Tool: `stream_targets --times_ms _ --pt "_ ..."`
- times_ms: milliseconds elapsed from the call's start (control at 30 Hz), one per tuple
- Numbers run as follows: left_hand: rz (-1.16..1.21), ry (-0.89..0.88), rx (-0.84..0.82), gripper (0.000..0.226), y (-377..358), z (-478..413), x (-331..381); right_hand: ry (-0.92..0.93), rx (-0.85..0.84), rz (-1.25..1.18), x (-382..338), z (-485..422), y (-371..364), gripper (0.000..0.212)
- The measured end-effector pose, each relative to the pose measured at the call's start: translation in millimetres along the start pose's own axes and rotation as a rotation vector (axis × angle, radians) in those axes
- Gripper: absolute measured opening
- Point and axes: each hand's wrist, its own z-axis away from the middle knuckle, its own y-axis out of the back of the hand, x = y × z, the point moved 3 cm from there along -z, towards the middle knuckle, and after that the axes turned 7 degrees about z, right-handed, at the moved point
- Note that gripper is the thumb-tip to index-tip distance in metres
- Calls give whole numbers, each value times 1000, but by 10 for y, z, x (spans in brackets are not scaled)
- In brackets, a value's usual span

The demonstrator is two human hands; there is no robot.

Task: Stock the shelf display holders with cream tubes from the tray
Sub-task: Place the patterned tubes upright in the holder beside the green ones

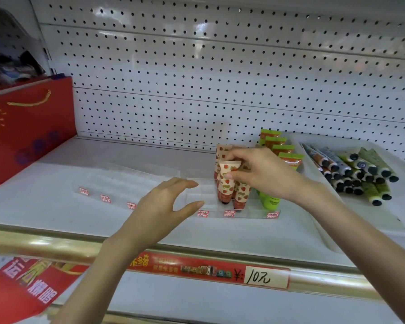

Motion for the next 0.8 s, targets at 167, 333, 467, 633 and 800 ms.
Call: stream_targets --times_ms 167,333,467,633,800 --pt "5 14 -5 44 4 -2 -42 7 -39 60 41 -13 -105 19" --pt "8 24 -4 44 -13 9 -59 2 -76 93 48 -30 -195 19" --pt "6 36 -9 44 -20 19 -65 -6 -91 111 58 -23 -242 20" --pt "11 45 -7 43 -6 27 -68 -16 -75 152 70 -26 -214 23" --pt "9 46 -8 43 6 44 -44 -25 -78 173 83 -16 -195 27"
